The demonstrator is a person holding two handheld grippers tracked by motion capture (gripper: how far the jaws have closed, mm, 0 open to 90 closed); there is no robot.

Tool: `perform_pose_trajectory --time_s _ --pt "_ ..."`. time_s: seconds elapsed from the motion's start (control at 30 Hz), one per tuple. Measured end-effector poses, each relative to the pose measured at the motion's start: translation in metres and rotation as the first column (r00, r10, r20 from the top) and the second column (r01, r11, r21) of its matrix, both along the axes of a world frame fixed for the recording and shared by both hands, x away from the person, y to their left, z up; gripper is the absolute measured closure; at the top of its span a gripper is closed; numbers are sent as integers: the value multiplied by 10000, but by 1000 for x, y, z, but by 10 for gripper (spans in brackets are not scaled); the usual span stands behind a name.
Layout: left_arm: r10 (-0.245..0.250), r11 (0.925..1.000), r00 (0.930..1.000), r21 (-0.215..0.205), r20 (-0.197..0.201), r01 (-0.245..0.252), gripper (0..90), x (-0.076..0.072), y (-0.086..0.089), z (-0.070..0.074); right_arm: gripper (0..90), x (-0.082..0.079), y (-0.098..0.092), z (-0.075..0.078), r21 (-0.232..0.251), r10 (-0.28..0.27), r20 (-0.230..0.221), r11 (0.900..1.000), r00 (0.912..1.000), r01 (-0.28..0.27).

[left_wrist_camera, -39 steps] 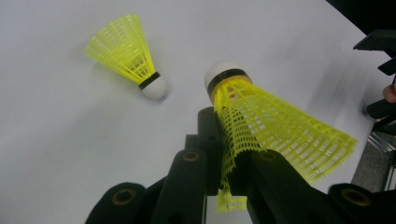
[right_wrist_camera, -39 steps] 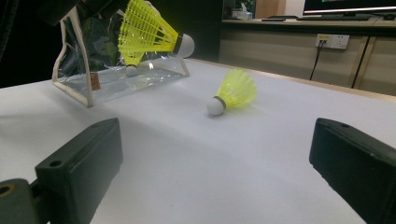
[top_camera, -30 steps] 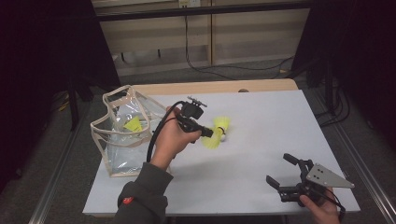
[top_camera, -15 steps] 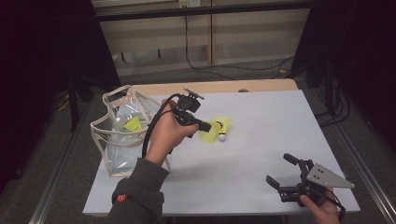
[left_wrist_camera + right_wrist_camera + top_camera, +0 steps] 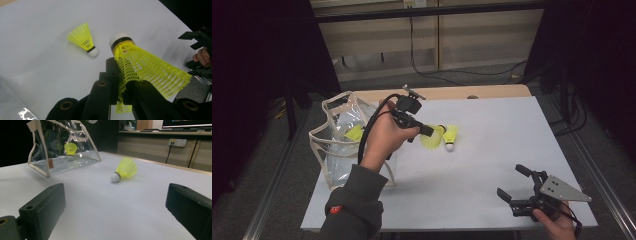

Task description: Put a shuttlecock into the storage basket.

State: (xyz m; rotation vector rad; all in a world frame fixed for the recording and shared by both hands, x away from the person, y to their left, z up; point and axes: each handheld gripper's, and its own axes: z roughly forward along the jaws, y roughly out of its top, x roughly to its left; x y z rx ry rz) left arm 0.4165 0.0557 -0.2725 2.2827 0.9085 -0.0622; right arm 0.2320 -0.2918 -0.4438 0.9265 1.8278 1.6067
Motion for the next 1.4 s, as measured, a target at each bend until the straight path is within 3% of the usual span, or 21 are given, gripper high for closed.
perform_pose_trajectory --time_s 0.77,1.4 --pt "68 9997 9999 243 158 -72 876 1 10 29 28 0 0 0 -2 3 18 10000 10000 -3" --pt "613 9979 9979 218 208 -617 877 8 28 44 28 0 1 0 27 7 -8 10000 10000 -7"
